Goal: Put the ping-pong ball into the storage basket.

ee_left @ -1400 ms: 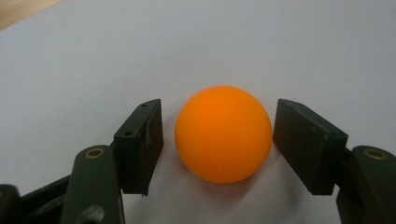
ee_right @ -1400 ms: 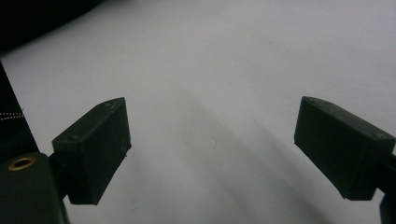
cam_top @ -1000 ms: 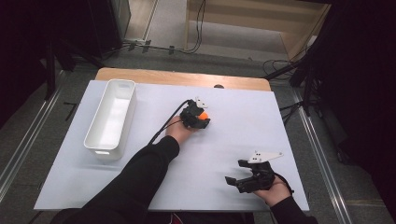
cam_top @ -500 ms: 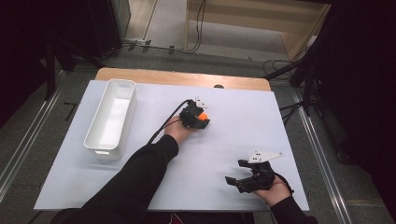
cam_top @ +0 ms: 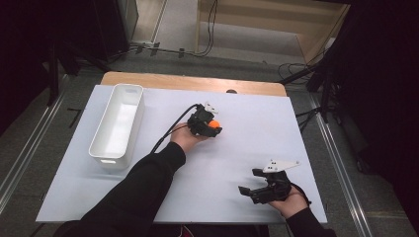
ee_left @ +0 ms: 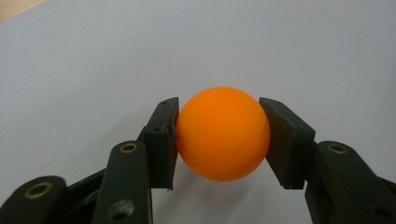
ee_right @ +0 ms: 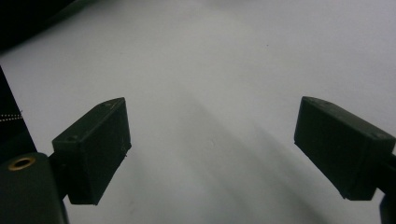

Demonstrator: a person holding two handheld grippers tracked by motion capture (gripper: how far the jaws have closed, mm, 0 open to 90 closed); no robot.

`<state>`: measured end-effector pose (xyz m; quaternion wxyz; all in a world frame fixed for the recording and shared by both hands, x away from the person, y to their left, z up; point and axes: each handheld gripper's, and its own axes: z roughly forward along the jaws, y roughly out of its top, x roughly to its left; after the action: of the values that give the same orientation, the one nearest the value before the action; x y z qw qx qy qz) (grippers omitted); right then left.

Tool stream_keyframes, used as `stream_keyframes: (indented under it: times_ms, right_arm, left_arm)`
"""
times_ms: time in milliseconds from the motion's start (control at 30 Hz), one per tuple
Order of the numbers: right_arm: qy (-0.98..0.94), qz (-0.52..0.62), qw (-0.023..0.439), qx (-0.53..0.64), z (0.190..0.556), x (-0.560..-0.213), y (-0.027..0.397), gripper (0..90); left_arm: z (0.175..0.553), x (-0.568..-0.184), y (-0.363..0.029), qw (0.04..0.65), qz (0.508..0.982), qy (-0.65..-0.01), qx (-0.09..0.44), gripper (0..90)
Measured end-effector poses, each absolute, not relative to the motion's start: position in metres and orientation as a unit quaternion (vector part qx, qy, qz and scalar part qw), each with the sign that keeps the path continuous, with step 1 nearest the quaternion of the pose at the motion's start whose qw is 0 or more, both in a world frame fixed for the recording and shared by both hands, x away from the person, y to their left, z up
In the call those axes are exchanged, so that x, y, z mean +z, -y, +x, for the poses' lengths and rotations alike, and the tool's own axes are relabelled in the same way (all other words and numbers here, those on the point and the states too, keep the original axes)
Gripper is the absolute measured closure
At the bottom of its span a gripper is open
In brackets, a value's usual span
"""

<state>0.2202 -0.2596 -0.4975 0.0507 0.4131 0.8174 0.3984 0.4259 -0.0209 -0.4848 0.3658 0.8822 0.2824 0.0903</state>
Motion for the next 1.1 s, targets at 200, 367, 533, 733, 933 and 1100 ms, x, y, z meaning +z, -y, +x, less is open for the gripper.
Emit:
stream_keyframes:
  times_ms: [200, 367, 533, 733, 933, 1100]
  right_arm:
    - [-0.817, 0.414, 0.053, 0.397, 0.222, -0.499, 0.26, 9.5]
    - [-0.815, 0.419, 0.052, 0.398, 0.224, -0.499, 0.261, 9.5]
    - [-0.816, 0.416, 0.051, 0.398, 0.224, -0.499, 0.261, 9.4]
    - [-0.818, 0.415, 0.054, 0.396, 0.223, -0.499, 0.261, 9.5]
    - [-0.817, 0.414, 0.051, 0.397, 0.222, -0.498, 0.26, 9.5]
    - [-0.816, 0.414, 0.05, 0.399, 0.222, -0.498, 0.26, 9.5]
  left_arm:
    - [0.418, -0.475, 0.012, 0.373, 0.881, -0.281, 0.08, 50.7]
    - [0.411, -0.47, 0.007, 0.376, 0.882, -0.275, 0.068, 50.7]
    - [0.404, -0.464, 0.002, 0.378, 0.881, -0.277, 0.058, 50.7]
    - [0.399, -0.455, -0.007, 0.383, 0.881, -0.275, 0.049, 50.7]
    - [0.393, -0.446, -0.014, 0.378, 0.882, -0.279, 0.042, 50.7]
    - [0.389, -0.438, -0.019, 0.378, 0.882, -0.278, 0.039, 50.6]
